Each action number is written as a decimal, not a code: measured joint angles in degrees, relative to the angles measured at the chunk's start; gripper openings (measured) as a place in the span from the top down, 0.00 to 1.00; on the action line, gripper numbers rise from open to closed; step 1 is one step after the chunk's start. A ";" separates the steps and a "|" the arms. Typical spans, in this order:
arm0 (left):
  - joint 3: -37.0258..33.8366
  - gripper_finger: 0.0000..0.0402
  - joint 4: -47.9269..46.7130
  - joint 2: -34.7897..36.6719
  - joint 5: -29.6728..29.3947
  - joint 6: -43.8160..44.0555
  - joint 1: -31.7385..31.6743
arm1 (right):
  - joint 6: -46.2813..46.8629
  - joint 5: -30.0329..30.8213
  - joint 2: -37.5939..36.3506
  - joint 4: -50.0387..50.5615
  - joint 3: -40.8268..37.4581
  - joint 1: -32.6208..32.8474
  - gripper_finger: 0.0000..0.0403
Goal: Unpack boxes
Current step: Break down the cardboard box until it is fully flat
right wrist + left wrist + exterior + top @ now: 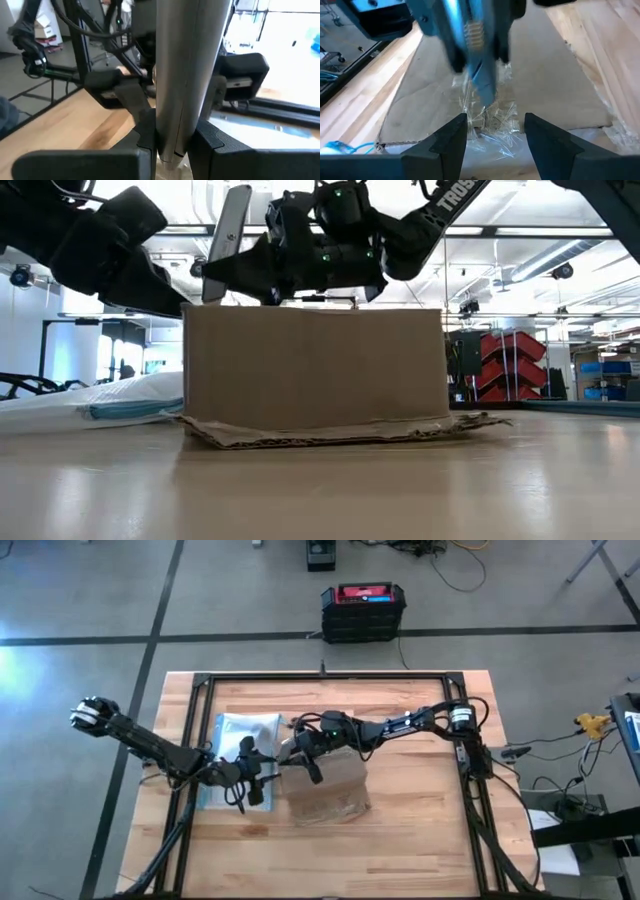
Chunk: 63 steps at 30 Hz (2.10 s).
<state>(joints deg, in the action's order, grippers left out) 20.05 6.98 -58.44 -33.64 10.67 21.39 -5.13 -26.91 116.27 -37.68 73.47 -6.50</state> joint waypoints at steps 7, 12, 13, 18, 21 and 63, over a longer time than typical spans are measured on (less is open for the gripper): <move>0.79 0.55 -5.97 8.60 -0.12 -5.25 -0.09 | -0.73 2.56 -0.31 -2.10 0.04 0.69 0.88; 0.74 0.55 -5.68 11.44 0.14 -4.36 -0.13 | -1.60 6.40 0.11 -3.27 0.42 0.74 0.88; 0.68 0.55 -5.68 11.32 0.23 -4.15 -0.13 | -1.81 7.32 0.13 -3.63 0.42 0.80 0.88; -1.01 0.55 -1.15 8.47 0.10 -3.70 -0.20 | -1.79 8.91 0.16 -3.71 0.34 1.00 0.88; -1.69 0.56 1.49 5.97 0.57 -2.89 -0.22 | -0.85 8.86 0.17 -3.36 0.30 1.21 0.88; -1.76 0.54 2.07 10.15 27.92 -9.18 -17.53 | 1.25 16.57 0.28 -8.14 -3.35 3.69 0.88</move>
<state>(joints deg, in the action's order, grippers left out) 18.29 9.05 -48.29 -5.72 1.48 3.86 -3.88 -10.34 116.55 -45.82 70.13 -2.80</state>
